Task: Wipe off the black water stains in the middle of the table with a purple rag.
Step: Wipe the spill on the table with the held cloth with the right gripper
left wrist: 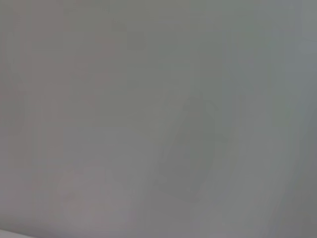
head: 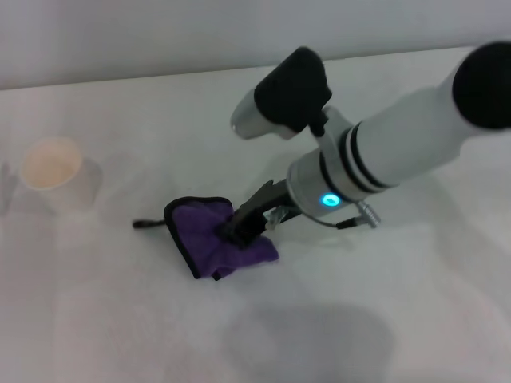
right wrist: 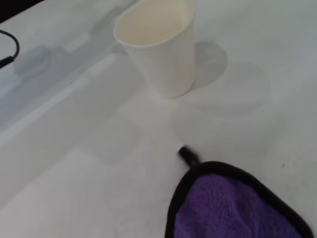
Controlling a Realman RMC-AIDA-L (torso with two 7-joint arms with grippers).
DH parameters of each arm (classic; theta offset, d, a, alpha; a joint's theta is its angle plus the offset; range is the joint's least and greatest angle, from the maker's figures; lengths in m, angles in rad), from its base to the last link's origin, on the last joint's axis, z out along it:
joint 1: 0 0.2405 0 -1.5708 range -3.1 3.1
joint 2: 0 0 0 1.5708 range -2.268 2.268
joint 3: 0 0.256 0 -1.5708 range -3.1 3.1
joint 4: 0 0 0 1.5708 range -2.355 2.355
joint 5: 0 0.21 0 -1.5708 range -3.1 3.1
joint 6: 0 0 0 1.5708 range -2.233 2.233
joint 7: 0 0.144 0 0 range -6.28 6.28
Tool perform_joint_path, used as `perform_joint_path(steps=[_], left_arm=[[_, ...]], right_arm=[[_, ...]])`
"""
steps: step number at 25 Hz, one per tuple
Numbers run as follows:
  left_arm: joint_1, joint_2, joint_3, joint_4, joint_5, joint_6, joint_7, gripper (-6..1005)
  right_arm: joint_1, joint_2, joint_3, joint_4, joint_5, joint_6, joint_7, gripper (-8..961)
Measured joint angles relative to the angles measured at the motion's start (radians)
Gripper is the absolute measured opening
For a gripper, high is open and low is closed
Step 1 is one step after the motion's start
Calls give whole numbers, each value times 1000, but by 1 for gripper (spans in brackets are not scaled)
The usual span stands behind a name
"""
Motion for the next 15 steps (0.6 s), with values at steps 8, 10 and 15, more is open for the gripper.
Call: perform_joint_path(steps=[8,10,15], left_arm=[[-3,0,0,-3,2,0,0,892],[-4,0,0,-3,2,0,0,892],[-8,0,0,-3,2,0,0,892]], right_arm=[[-23,1,-88,98,15,-179,5,83],[-28,0,-96,113,30,-202,-2,83],[-35,-2,-103,119,123,-183,-52,83]])
